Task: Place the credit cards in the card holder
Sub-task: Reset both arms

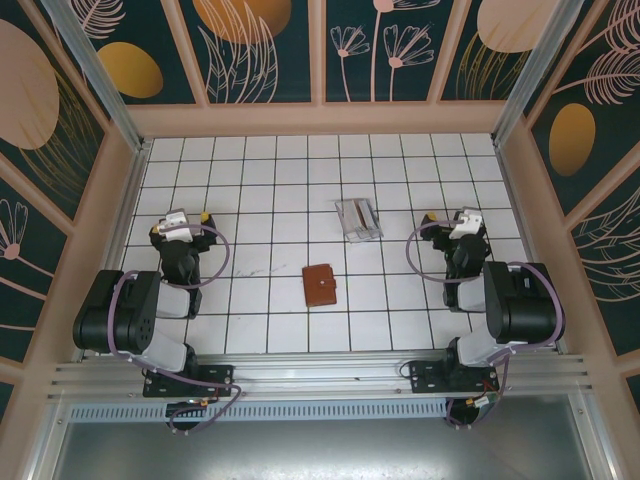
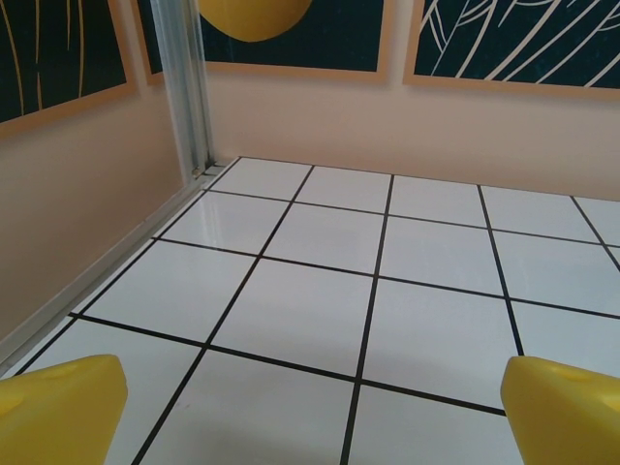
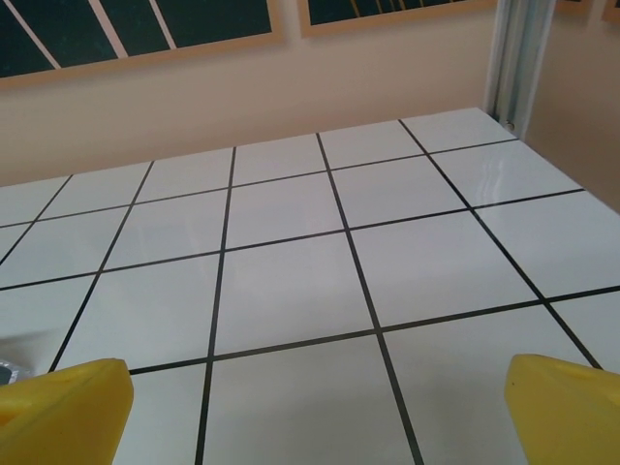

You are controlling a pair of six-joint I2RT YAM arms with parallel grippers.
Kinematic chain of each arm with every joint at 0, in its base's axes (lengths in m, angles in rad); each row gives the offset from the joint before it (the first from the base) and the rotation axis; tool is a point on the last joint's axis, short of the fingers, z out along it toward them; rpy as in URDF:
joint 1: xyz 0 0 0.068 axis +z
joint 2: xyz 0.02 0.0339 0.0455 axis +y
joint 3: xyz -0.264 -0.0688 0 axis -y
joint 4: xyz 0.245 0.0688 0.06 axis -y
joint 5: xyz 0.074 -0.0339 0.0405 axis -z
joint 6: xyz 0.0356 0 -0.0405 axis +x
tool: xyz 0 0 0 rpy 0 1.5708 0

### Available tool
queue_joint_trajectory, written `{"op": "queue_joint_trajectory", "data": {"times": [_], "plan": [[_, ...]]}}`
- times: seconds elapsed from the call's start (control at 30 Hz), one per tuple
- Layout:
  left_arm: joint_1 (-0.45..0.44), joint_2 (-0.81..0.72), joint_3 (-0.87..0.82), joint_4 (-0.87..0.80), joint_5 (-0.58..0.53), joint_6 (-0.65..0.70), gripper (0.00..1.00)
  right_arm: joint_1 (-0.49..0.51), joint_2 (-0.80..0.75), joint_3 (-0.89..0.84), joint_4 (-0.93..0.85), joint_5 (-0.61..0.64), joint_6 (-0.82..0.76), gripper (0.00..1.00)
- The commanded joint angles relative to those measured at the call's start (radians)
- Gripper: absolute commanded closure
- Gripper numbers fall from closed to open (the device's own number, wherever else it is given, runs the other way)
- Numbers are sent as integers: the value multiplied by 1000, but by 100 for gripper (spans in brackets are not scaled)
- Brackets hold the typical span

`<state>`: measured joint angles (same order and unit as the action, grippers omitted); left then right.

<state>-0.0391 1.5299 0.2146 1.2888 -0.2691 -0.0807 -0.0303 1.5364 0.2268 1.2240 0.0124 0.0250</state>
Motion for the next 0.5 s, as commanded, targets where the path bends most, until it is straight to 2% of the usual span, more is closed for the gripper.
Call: {"op": "queue_joint_trajectory", "data": {"times": [0.0, 0.47], "plan": [[7, -10, 6, 17, 1, -16, 1, -6, -1, 22, -9, -43, -10, 1], [7, -9, 5, 17, 1, -16, 1, -12, 2, 18, 2, -59, -12, 1]]}}
